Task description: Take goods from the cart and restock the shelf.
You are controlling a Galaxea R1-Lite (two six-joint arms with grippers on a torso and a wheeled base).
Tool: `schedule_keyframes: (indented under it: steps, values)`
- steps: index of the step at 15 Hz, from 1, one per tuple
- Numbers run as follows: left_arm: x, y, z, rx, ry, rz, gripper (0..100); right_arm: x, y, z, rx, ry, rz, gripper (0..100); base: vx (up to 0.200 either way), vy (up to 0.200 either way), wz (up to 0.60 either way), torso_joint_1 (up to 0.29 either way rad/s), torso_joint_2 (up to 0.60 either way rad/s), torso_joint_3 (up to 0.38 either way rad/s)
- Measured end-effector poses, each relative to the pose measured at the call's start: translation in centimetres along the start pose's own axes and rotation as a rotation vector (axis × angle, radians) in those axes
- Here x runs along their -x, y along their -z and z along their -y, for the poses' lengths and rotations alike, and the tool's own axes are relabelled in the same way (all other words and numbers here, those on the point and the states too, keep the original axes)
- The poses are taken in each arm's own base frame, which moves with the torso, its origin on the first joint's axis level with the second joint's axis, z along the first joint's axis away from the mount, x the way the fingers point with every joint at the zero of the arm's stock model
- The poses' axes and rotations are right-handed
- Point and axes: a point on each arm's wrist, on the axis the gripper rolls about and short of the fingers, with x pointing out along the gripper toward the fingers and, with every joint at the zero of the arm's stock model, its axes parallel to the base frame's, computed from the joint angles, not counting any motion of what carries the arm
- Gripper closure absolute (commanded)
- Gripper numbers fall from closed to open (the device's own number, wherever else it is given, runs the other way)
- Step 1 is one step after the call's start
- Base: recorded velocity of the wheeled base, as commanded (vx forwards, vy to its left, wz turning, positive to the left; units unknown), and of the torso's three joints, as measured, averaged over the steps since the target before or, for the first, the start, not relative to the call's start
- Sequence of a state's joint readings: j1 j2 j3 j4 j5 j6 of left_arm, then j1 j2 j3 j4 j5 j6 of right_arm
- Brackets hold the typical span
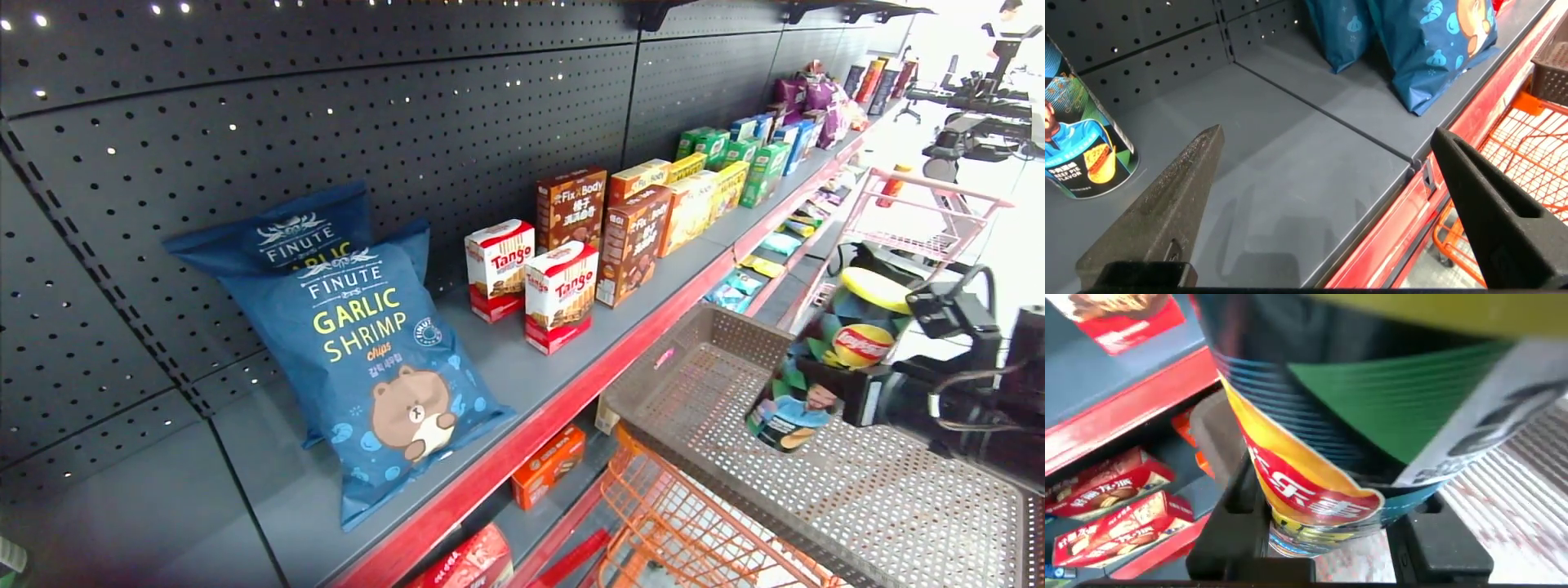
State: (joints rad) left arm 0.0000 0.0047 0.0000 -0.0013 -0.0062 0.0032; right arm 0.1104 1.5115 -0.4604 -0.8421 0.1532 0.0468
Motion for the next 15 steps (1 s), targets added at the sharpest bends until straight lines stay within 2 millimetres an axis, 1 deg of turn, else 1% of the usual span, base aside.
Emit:
schedule_keyframes:
  steps: [2, 3, 5, 6, 8, 9, 10, 13, 15]
  values:
    - [0.0, 0.0, 0.0, 0.0, 0.0, 0.0, 0, 5.2, 0.0, -0.5, -0.004, 0.062, 0.019, 100, 0.0, 0.0, 0.0, 0.0, 0.0, 0.0]
    - [0.0, 0.0, 0.0, 0.0, 0.0, 0.0, 0, 7.6, 0.4, -0.5, -0.01, 0.1, 0.008, 100, 0.0, 0.0, 0.0, 0.0, 0.0, 0.0]
    - [0.0, 0.0, 0.0, 0.0, 0.0, 0.0, 0, 12.0, 1.8, -0.5, -0.027, 0.189, -0.046, 100, 0.0, 0.0, 0.0, 0.0, 0.0, 0.0]
    - [0.0, 0.0, 0.0, 0.0, 0.0, 0.0, 0, 13.6, 2.6, -0.4, -0.032, 0.245, -0.068, 100, 0.0, 0.0, 0.0, 0.0, 0.0, 0.0]
    - [0.0, 0.0, 0.0, 0.0, 0.0, 0.0, 0, 15.8, 3.1, -0.1, 0.009, 0.382, -0.02, 100, 0.0, 0.0, 0.0, 0.0, 0.0, 0.0]
    - [0.0, 0.0, 0.0, 0.0, 0.0, 0.0, 0, 16.5, 3.6, -0.1, 0.021, 0.458, -0.015, 100, 0.0, 0.0, 0.0, 0.0, 0.0, 0.0]
    - [0.0, 0.0, 0.0, 0.0, 0.0, 0.0, 0, 17.0, 4.0, -0.2, 0.026, 0.489, -0.009, 100, 0.0, 0.0, 0.6, 0.002, 0.0, 0.002]
    - [0.0, 0.0, 0.0, 0.0, 0.0, 0.0, 0, 18.4, 5.2, -0.7, 0.028, 0.512, -0.044, 100, 0.0, 0.0, 0.6, 0.001, 0.0, 0.007]
    - [0.0, 0.0, 0.0, 0.0, 0.0, 0.0, 0, 19.0, 5.2, -1.0, 0.036, 0.504, -0.016, 100, 0.0, 0.0, 0.6, 0.005, 0.01, 0.0]
